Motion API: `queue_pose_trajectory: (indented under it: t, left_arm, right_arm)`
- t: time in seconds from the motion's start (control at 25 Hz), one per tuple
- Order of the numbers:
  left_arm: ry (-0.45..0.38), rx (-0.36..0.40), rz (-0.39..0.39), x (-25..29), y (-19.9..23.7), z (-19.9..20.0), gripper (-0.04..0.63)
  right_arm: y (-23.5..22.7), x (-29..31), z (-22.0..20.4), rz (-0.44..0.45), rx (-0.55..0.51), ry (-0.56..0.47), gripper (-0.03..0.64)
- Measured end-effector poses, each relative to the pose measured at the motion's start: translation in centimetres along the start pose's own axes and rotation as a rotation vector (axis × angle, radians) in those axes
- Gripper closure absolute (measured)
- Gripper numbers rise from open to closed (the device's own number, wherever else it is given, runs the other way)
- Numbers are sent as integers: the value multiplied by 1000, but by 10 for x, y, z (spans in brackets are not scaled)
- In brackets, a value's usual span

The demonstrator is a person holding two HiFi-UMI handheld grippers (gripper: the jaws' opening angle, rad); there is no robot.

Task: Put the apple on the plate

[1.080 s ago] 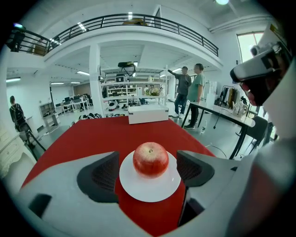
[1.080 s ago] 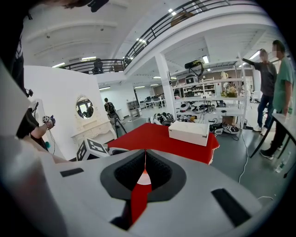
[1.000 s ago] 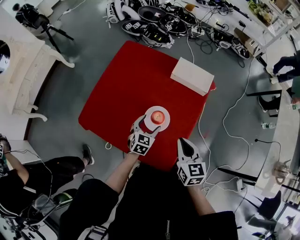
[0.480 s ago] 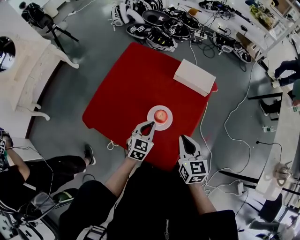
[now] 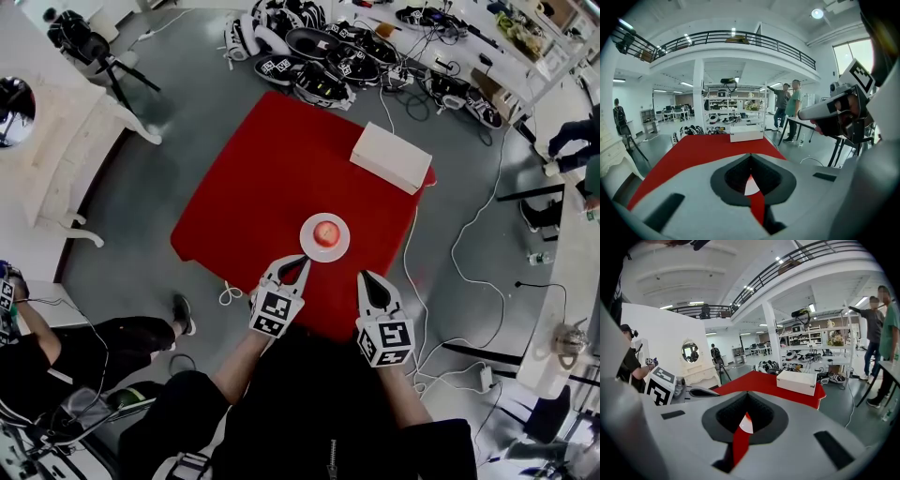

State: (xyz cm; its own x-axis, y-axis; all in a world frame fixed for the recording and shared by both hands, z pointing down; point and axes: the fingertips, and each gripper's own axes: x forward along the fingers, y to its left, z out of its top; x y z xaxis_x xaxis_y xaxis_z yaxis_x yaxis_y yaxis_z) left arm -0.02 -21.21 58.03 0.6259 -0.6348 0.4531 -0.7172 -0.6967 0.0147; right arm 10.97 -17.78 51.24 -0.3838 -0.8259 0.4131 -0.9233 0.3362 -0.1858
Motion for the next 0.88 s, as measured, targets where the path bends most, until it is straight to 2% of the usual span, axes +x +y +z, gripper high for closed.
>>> queue_pose_trajectory:
  t: [0.88]
  left_arm:
    - [30,-12,-35,-9,11,-10,589]
  right_arm:
    - [16,15,12,-11,-8,-10,606]
